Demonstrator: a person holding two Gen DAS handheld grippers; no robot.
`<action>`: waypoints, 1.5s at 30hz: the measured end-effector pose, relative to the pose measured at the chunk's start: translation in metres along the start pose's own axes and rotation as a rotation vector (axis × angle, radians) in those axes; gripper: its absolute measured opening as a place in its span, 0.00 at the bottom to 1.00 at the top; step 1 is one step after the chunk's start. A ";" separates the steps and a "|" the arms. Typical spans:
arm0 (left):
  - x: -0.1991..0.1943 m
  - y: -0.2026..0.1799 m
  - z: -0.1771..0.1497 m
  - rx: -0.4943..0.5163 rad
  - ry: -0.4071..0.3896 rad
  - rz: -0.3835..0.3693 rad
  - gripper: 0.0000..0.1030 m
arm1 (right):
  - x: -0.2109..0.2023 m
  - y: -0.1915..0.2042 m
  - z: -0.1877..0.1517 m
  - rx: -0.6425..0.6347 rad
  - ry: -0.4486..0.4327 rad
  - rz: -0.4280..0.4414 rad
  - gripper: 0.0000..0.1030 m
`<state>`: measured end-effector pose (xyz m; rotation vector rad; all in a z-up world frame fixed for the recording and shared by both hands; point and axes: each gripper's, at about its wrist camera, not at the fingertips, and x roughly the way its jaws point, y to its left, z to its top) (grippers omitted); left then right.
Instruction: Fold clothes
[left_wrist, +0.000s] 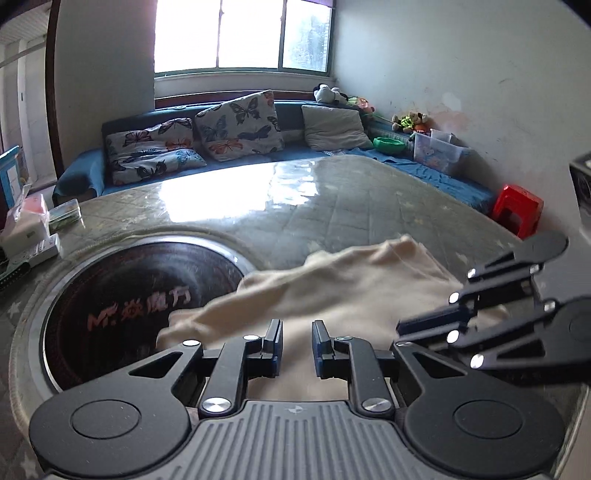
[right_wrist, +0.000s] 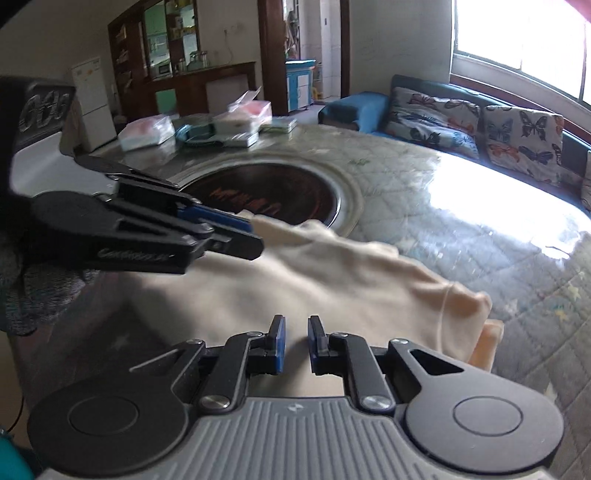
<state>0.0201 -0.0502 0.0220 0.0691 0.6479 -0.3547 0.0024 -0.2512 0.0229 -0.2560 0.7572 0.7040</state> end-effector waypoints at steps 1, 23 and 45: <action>-0.004 -0.001 -0.006 0.001 -0.004 0.003 0.18 | -0.003 0.004 -0.003 -0.007 0.000 -0.002 0.12; -0.028 0.024 -0.035 -0.082 0.003 0.016 0.18 | -0.038 -0.024 -0.041 0.149 -0.008 -0.101 0.13; -0.010 0.055 -0.016 -0.156 0.020 0.073 0.20 | 0.015 -0.093 0.008 0.247 -0.062 -0.210 0.13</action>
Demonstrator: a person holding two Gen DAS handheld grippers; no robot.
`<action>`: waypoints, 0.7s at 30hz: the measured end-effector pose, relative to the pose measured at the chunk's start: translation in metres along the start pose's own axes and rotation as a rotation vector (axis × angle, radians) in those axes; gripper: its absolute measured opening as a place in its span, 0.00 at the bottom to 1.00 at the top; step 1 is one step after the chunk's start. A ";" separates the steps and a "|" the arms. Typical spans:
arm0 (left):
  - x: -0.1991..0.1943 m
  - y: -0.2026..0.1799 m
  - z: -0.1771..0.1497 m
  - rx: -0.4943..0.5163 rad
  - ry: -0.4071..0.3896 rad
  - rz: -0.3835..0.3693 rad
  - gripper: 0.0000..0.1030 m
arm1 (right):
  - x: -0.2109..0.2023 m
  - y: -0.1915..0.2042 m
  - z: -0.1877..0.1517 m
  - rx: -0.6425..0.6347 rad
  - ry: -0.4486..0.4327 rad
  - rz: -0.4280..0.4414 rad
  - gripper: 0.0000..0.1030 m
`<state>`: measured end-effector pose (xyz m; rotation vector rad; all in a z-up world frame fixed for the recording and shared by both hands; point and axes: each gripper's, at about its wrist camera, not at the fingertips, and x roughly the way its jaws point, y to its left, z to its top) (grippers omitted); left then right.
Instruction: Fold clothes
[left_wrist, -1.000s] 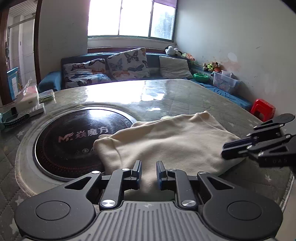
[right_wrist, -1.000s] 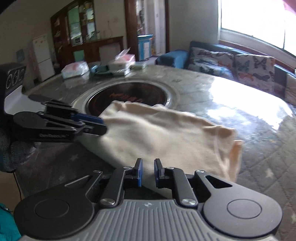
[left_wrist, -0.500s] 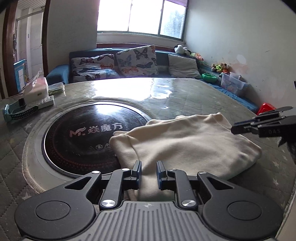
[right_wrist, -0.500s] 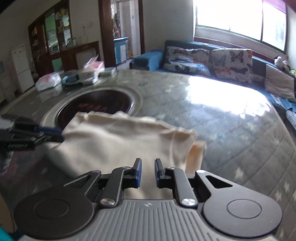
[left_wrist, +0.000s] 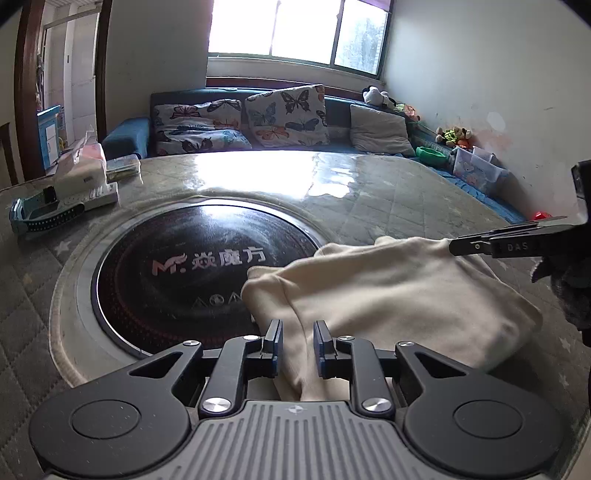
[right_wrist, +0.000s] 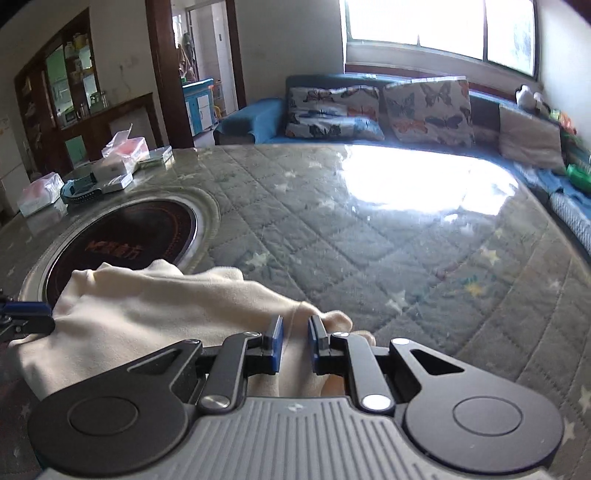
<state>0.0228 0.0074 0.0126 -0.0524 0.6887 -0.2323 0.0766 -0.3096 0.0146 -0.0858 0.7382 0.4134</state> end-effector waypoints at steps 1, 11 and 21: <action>0.003 0.001 0.003 -0.006 0.000 0.007 0.20 | 0.000 0.002 0.002 -0.003 -0.006 0.006 0.13; 0.036 0.015 0.018 -0.047 0.047 0.088 0.20 | 0.025 0.019 0.014 -0.025 0.020 0.031 0.13; 0.004 0.015 0.016 -0.052 -0.004 0.017 0.24 | -0.012 0.061 0.010 -0.177 -0.029 0.105 0.13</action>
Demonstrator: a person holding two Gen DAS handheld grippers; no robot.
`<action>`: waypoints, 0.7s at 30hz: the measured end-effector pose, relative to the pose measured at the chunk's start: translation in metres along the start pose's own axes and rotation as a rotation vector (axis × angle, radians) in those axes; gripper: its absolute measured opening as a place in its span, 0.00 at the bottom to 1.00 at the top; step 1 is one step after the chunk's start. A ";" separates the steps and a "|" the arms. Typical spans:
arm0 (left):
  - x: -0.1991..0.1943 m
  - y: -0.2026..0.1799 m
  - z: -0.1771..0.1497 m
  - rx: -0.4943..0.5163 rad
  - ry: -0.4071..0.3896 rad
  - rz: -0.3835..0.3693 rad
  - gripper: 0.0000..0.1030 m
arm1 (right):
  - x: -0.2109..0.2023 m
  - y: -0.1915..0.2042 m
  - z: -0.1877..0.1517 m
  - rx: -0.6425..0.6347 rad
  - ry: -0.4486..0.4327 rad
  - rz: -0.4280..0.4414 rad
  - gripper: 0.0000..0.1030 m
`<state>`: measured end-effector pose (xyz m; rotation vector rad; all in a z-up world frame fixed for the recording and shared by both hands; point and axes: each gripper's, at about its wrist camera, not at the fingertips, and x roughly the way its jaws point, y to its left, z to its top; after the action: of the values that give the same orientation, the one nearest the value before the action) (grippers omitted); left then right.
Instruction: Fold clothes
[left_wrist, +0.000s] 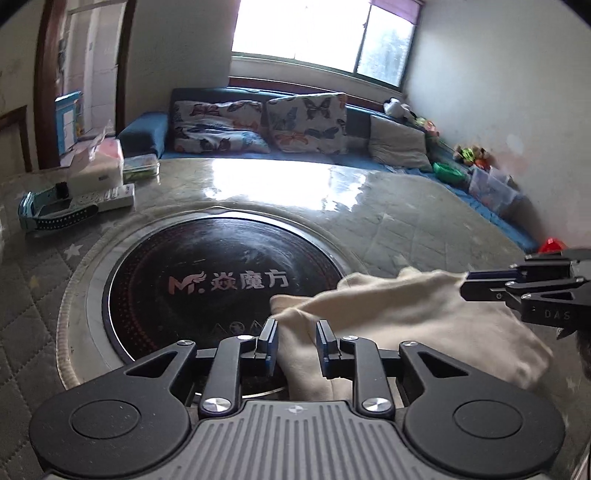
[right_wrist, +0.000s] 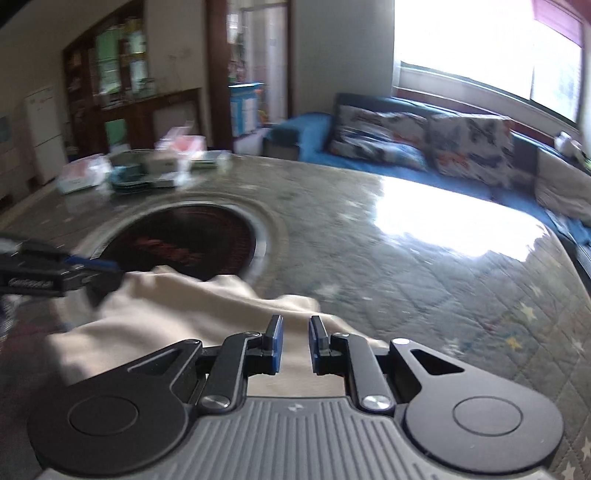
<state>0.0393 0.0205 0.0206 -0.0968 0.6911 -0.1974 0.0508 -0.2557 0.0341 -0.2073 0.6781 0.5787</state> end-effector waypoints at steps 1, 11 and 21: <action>-0.001 -0.003 -0.002 0.021 0.005 0.000 0.24 | -0.002 0.010 0.000 -0.024 0.001 0.027 0.13; 0.022 0.020 -0.006 -0.040 0.098 -0.030 0.26 | 0.013 0.101 -0.003 -0.215 0.017 0.250 0.13; 0.012 0.029 -0.002 -0.095 0.076 -0.035 0.25 | 0.003 0.148 -0.026 -0.427 0.002 0.266 0.13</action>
<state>0.0514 0.0458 0.0071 -0.1930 0.7752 -0.2031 -0.0448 -0.1421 0.0133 -0.5200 0.5814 0.9778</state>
